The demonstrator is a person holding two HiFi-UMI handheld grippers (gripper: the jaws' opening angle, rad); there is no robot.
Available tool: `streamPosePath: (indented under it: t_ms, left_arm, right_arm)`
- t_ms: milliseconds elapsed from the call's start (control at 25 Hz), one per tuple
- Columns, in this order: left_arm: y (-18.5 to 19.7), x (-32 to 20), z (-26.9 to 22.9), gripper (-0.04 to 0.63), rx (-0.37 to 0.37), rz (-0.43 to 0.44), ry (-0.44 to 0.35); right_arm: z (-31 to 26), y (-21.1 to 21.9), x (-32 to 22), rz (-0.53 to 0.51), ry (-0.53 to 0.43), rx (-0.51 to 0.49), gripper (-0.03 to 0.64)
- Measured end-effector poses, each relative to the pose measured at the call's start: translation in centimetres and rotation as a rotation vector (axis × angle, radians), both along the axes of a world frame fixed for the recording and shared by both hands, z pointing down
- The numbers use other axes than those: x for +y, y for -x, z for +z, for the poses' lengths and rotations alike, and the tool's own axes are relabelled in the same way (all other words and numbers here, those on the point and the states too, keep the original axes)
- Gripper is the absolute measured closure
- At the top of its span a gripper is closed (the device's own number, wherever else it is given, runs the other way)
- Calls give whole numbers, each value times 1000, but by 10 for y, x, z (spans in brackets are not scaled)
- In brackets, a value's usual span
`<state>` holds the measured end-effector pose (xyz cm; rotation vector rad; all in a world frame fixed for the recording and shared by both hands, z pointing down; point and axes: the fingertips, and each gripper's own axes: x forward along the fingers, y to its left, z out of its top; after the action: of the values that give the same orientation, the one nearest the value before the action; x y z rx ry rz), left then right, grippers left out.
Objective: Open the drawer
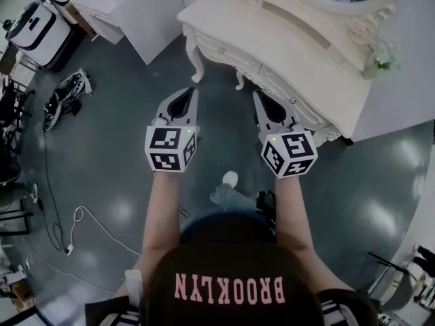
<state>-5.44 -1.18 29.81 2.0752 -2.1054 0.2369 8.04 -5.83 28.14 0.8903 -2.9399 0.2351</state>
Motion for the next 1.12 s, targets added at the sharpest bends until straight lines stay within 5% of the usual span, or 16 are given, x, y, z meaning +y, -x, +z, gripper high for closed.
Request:
streamPosePath:
  t_ms: [480,680,1120]
  left_arm:
    - [1,-63,8,591,-45,72,13]
    - [4,-89,13,591,-6,111,20]
    - [30,-161,29,591,-30,264,52]
  right_arm:
    - [10,-10,-50,73,29,6,620]
    - [18,-6,-63,109,31,30,620]
    - [27,10,-114,280,64,49,620]
